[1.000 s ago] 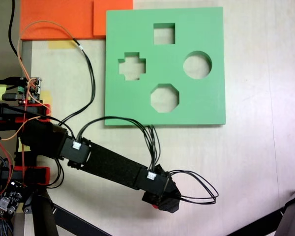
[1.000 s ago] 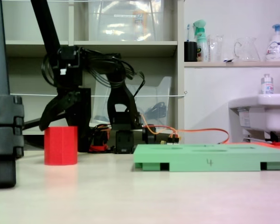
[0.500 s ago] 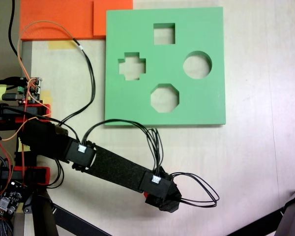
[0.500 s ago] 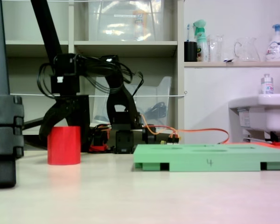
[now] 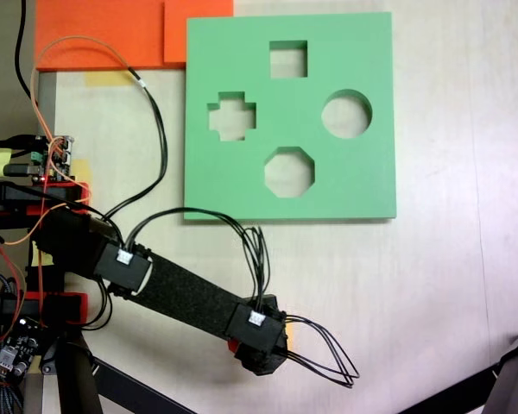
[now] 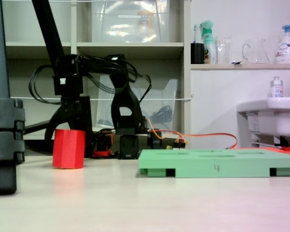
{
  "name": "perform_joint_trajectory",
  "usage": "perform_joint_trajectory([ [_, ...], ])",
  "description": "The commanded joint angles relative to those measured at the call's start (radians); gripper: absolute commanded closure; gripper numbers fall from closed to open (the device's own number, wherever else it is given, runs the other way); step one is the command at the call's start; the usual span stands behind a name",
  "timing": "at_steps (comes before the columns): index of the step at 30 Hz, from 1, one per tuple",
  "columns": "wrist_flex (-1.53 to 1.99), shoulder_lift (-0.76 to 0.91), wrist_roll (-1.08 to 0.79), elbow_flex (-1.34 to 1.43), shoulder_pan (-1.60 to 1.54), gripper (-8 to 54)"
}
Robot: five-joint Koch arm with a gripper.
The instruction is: Put the octagonal pillar block into the corresponding hole
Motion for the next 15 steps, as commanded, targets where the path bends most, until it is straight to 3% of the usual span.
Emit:
perform_joint_trajectory([
  [1, 0.095, 0.057, 0.052, 0.002, -0.003, 22.3],
  [15, 0.121, 0.104, 0.086, 0.006, -0.046, 22.3],
])
